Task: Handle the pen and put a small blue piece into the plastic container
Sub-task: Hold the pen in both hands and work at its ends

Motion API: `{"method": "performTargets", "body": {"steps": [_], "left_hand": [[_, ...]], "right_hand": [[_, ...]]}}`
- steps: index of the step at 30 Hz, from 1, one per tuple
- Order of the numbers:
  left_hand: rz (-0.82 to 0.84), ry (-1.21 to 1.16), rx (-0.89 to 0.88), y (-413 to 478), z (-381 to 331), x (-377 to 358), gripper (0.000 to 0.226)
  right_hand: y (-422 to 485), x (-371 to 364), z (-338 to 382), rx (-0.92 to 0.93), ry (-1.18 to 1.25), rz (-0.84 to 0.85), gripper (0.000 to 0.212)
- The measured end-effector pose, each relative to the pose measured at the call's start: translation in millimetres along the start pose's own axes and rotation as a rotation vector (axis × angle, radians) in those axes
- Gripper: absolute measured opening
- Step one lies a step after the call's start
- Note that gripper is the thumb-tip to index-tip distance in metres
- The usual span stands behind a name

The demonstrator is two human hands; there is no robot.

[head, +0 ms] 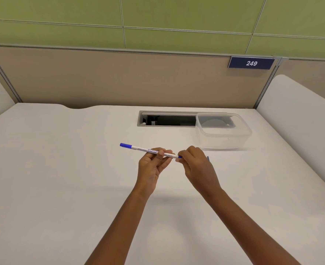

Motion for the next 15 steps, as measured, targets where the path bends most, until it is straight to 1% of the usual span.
{"method": "performTargets", "body": {"steps": [2, 4, 6, 9, 11, 12, 15], "left_hand": [[0.019, -0.002, -0.002, -0.1, -0.8, -1.8, 0.015], [0.029, 0.008, -0.006, 0.1, -1.8, -3.3, 0.015], [0.035, 0.02, -0.008, 0.3, -3.2, -4.3, 0.015], [0.063, 0.032, -0.014, 0.5, -5.1, -6.9, 0.016], [0.08, 0.038, -0.016, 0.6, -5.4, -9.3, 0.016], [0.085, 0.043, -0.018, 0.6, -5.3, -10.2, 0.016], [0.092, 0.069, -0.028, 0.8, -4.4, -11.4, 0.015]], "right_hand": [[0.0, 1.8, -0.2, 0.013, 0.023, -0.024, 0.013], [0.1, 1.6, -3.1, -0.03, 0.108, -0.036, 0.013], [-0.6, -0.9, -7.8, -0.12, 0.223, -0.026, 0.014], [-2.3, -5.7, -14.0, -0.301, 0.42, 0.028, 0.028], [-1.7, -7.8, -15.6, -0.446, 0.583, 0.062, 0.038], [-2.2, -10.0, -17.3, -0.54, 0.703, 0.083, 0.042], [-9.7, -24.6, -19.3, -0.975, 1.243, 0.191, 0.043]]}}
Point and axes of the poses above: each hand's wrist, its own y-axis towards the middle knuckle, its own x-axis out of the back of the hand, z = x × y, the point moved 5 cm from there along y, towards the middle knuckle, and after that the axes turned 3 degrees about x, right-handed, at the moved point
